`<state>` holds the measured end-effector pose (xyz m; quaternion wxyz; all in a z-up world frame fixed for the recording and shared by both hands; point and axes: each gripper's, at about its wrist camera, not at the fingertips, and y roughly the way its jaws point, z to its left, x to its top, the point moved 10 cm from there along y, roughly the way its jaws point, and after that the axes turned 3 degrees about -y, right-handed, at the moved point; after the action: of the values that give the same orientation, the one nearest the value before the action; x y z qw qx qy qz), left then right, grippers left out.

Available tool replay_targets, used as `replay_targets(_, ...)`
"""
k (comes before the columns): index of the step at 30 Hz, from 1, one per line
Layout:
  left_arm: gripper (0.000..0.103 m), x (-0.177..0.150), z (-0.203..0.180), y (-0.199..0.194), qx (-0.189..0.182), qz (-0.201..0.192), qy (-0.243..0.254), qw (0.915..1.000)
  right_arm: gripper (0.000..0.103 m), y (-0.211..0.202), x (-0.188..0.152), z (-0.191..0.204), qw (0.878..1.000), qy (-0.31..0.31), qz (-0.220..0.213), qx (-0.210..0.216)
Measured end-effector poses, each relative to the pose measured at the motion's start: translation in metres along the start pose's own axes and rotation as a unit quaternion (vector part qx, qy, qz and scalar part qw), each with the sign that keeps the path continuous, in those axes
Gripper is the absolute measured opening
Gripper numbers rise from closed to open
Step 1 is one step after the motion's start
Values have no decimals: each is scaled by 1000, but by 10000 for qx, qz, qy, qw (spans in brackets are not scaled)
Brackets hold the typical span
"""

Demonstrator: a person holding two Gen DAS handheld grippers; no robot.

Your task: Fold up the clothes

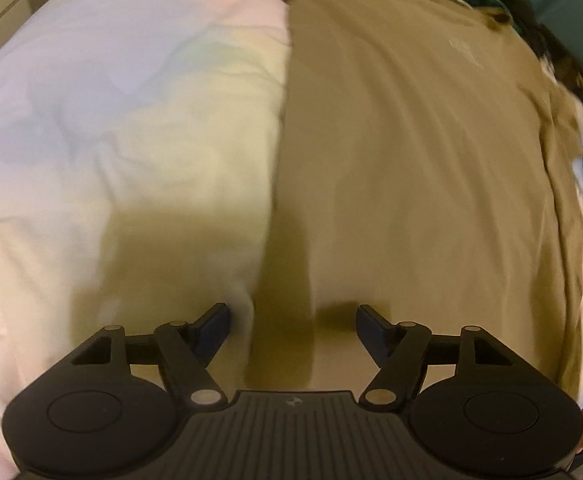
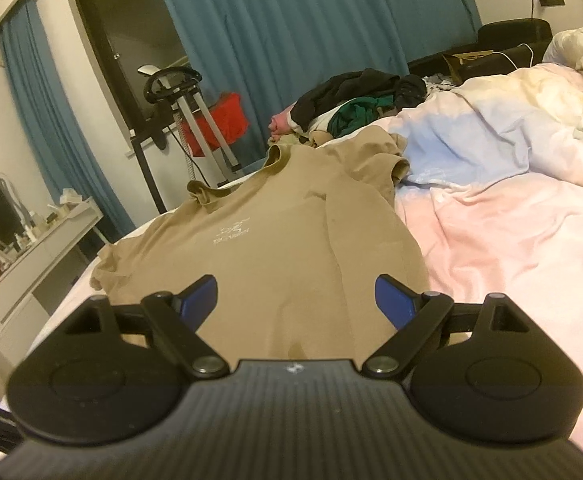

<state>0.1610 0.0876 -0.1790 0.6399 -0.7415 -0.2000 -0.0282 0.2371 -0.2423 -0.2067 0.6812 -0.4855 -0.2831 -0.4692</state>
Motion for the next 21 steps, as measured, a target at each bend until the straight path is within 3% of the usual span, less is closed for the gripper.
replay_targets(1,52,-2,-1,1,26,16,51,10000,87,0,0,0,10000,-8,-1,-3)
replay_targets(3,21,-5,-4,2,78,49,153,9998,87,0,1,-1,10000,4,-12,4)
replay_targets(4,13,-5,-4,-1,64,28,168,9998,87,-1,2,-2,10000,33,-26,17)
replay_targets(6,5,-3,-1,-11,-17,-36,131,9999,87,-2,4,-3,9999,89,-61,51)
replay_targets(11,3,-4,-6,-34,46,-164,406,9990,87,-5,10,-4,9996,221,-146,113)
replay_targets(17,3,-1,-5,-50,534,-216,850,9947,87,-5,12,-6,9993,313,-182,124)
replay_targets(21,8,-7,-21,-56,596,-370,1151,9909,87,-6,15,-5,9991,336,-230,142)
